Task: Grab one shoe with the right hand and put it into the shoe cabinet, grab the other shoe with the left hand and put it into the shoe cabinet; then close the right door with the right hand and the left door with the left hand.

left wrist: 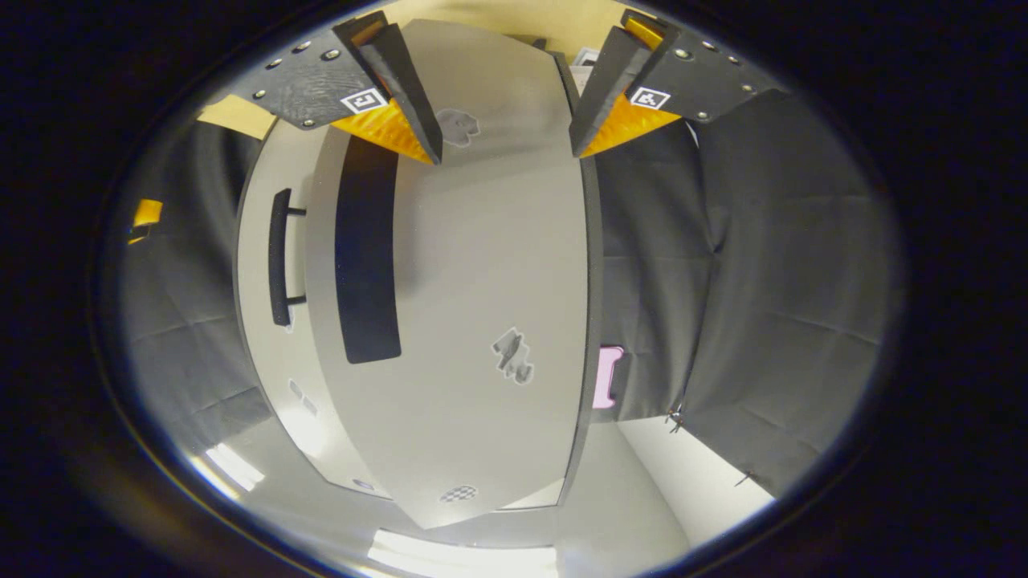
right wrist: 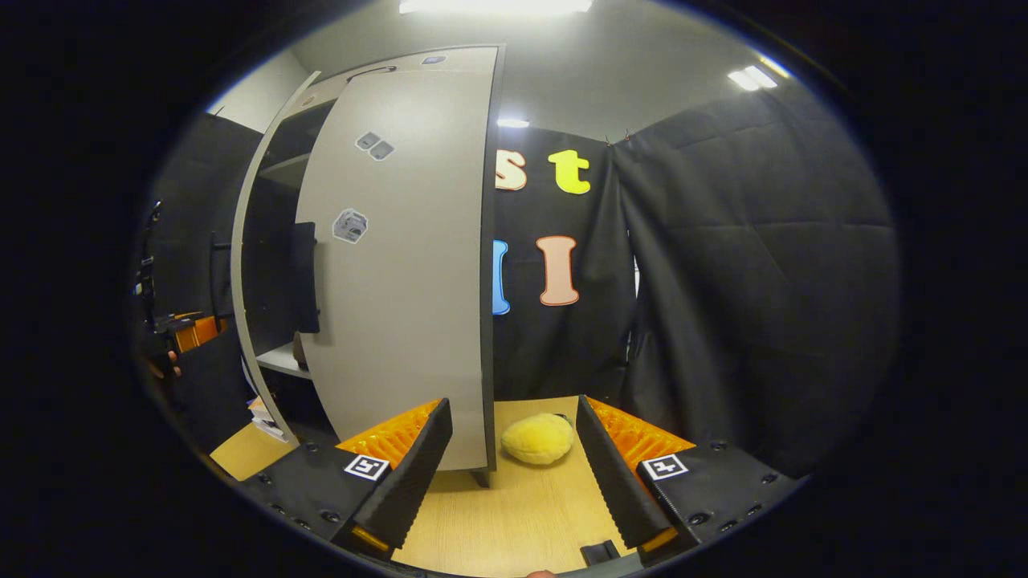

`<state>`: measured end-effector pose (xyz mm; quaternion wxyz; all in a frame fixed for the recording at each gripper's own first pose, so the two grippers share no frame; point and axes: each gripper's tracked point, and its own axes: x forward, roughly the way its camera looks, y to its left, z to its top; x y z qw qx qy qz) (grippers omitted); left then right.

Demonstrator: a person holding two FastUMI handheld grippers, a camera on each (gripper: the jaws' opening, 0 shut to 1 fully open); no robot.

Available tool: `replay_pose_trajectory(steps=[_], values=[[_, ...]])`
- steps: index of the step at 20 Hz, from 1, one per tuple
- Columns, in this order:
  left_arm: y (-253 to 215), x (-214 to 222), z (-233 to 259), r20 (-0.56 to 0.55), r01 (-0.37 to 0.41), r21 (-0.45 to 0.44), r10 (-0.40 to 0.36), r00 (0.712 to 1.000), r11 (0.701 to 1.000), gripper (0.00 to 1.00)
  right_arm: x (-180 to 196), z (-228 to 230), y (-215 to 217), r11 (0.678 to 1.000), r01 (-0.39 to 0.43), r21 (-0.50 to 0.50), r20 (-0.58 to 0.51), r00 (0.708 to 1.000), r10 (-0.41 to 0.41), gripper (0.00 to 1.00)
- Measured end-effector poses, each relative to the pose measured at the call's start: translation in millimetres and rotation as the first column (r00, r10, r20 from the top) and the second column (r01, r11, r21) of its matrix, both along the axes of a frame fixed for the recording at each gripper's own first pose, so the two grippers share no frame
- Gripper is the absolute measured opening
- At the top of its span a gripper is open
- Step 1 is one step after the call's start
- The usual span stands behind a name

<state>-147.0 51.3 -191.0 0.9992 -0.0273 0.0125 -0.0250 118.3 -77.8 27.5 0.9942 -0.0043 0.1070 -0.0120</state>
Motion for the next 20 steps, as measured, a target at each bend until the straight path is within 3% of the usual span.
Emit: replay_pose_trajectory(steps=[7,9,10,20], values=[[27,-25,12,0.029,-0.011,0.015,0.011,1.000,1.000,0.93,2,16,21,0.999,-0.049,0.010,0.047,0.998,0.049,0.97],[43,-40,15,0.033,-0.035,0.032,0.034,0.999,0.999,0.93,2,22,28,0.998,-0.063,0.003,0.065,0.996,0.062,0.96],[52,-48,17,0.037,-0.049,0.036,0.048,0.998,0.998,0.97,1,26,31,0.998,-0.070,0.000,0.074,0.995,0.070,0.97],[119,-119,14,0.032,-0.131,0.044,0.130,0.991,0.990,0.98,-23,32,48,0.995,-0.100,0.020,0.119,0.988,0.097,0.98]])
